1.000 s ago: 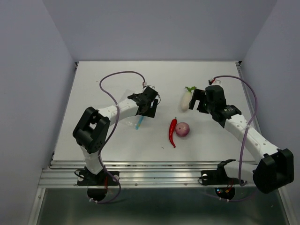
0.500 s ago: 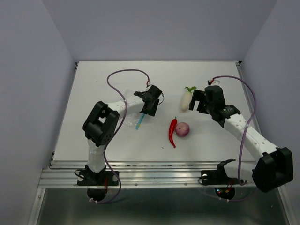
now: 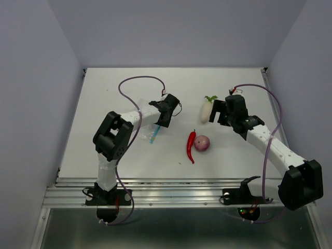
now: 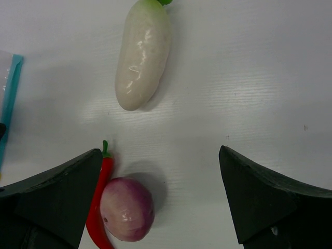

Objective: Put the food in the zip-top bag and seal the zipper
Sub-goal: Grab a zip-top bag with the left arm

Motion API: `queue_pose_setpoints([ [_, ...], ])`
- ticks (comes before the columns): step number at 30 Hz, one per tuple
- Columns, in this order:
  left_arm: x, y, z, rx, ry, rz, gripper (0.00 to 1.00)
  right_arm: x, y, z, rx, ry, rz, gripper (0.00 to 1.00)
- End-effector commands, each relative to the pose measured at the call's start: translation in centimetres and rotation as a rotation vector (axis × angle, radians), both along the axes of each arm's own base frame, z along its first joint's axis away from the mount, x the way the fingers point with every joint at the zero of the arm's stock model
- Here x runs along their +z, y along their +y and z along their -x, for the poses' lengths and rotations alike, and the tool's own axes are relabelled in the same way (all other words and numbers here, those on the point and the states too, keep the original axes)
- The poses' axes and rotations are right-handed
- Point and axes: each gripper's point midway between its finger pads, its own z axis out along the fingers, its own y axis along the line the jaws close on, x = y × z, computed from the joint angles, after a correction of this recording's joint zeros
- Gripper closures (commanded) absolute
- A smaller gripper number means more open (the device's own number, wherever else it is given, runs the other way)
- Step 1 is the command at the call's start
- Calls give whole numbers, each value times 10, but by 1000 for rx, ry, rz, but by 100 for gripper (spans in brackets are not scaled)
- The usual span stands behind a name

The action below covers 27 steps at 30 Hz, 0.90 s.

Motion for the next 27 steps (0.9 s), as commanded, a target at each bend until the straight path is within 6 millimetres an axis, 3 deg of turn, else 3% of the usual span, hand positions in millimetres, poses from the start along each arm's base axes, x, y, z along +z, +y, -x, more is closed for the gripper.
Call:
queue_pose_setpoints([
  [1, 14, 3, -12, 27, -41, -21, 22, 10, -1, -9, -4, -53, 6, 0],
  [17, 4, 6, -16, 27, -29, -38, 27, 11, -3, -9, -10, -57, 18, 0],
  [27, -5, 10, -15, 38, -11, -39, 43, 9, -5, -9, -18, -55, 26, 0],
])
